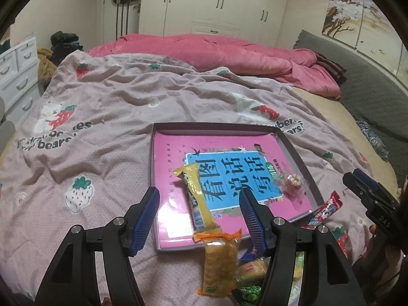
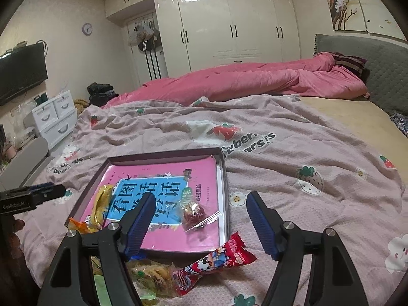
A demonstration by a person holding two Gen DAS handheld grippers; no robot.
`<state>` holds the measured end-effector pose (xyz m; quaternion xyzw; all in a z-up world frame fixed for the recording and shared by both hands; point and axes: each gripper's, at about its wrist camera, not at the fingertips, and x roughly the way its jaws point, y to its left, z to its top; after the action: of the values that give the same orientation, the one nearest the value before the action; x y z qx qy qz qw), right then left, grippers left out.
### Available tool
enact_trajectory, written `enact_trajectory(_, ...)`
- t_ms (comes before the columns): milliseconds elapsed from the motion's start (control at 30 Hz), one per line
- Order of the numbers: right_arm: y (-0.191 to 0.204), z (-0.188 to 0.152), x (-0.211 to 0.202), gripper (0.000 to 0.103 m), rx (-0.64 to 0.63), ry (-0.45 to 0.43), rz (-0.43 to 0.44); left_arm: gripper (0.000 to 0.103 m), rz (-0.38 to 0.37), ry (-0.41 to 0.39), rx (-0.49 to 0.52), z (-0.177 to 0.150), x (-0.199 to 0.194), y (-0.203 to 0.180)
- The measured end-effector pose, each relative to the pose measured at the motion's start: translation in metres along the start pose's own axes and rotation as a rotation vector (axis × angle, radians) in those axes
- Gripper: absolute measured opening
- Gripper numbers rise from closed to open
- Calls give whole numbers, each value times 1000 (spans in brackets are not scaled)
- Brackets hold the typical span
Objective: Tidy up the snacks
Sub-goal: 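Drop the yellow snack on the tray while the right gripper releases the pastry bag, then move both grippers back to the pile and close the right gripper on the red candy stick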
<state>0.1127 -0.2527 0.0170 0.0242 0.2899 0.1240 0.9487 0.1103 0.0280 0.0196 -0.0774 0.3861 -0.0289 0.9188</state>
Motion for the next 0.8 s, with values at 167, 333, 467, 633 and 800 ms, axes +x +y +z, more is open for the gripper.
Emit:
enact_trajectory(167, -2, 0, -9, 74, 12, -16, -7, 67, -3, -6, 15, -2, -6, -6)
enact_trajectory(333, -5, -1, -15, 74, 33, -17, -19, 67, 1, -7, 27, -5, -10, -8)
enact_trajectory(467, -7, -4, -20, 74, 44, -11, -26, 67, 6, -1, 30, -8, -13, -8)
enact_trajectory(633, -4, -7, -23, 74, 50, 0, -18, 67, 10, -3, 26, -10, -18, -6)
enact_trajectory(800, 3, -11, -26, 74, 40, 8, -17, 67, 17, 0, 26, -15, -23, -5)
